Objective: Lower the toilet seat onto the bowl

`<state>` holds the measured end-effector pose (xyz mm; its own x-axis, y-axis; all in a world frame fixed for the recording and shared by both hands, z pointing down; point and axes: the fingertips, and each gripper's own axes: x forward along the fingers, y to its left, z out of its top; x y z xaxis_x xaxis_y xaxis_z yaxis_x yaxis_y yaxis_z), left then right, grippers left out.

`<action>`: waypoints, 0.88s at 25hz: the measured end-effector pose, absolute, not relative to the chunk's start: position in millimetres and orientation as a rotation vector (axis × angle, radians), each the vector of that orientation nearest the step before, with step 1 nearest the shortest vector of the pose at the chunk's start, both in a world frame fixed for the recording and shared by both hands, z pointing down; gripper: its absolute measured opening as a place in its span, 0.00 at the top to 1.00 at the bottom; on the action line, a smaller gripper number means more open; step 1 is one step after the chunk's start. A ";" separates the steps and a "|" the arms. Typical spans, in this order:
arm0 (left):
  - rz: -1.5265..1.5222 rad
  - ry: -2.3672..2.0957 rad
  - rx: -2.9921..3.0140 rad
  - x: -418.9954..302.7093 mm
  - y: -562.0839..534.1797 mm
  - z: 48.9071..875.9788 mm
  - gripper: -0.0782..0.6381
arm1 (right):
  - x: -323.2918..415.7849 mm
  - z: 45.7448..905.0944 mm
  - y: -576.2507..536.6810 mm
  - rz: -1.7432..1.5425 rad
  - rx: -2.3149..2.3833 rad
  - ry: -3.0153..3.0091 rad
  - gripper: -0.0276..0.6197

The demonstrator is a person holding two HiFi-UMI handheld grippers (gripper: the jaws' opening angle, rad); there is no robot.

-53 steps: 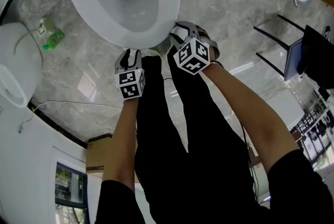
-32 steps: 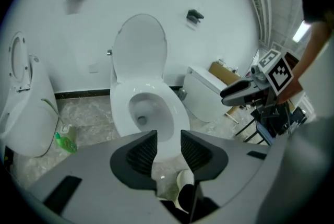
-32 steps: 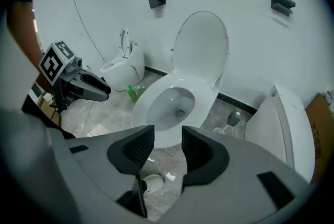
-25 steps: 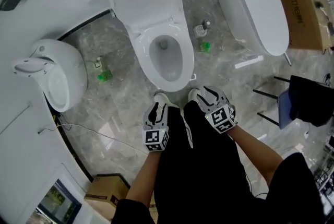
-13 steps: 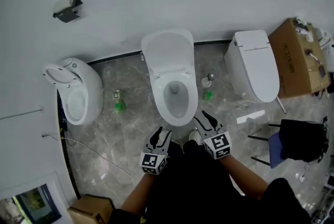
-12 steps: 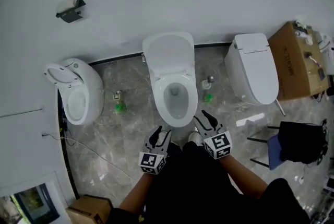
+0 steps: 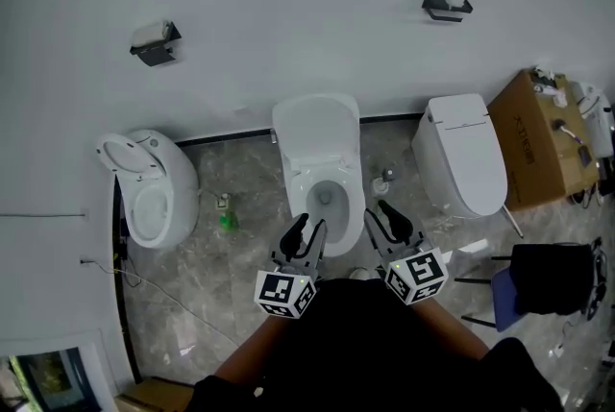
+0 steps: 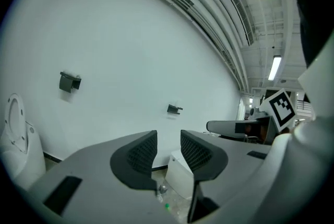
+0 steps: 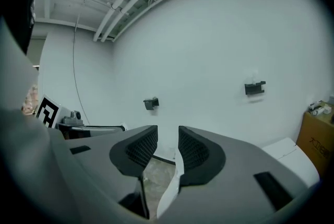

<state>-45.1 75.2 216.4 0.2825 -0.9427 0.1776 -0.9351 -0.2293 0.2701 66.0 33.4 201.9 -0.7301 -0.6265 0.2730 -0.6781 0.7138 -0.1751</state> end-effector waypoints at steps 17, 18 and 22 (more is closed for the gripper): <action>-0.025 -1.910 2.216 -85.2 87.6 173.5 0.87 | 67.2 171.2 15.1 0.262 1.151 -2.738 0.88; -0.025 -1.924 2.207 -90.6 87.9 173.9 0.87 | 67.4 169.2 14.6 0.244 1.149 -2.744 0.88; -0.008 -1.975 2.184 -112.1 89.6 174.8 0.87 | 73.4 161.5 6.5 0.189 1.160 -2.756 0.88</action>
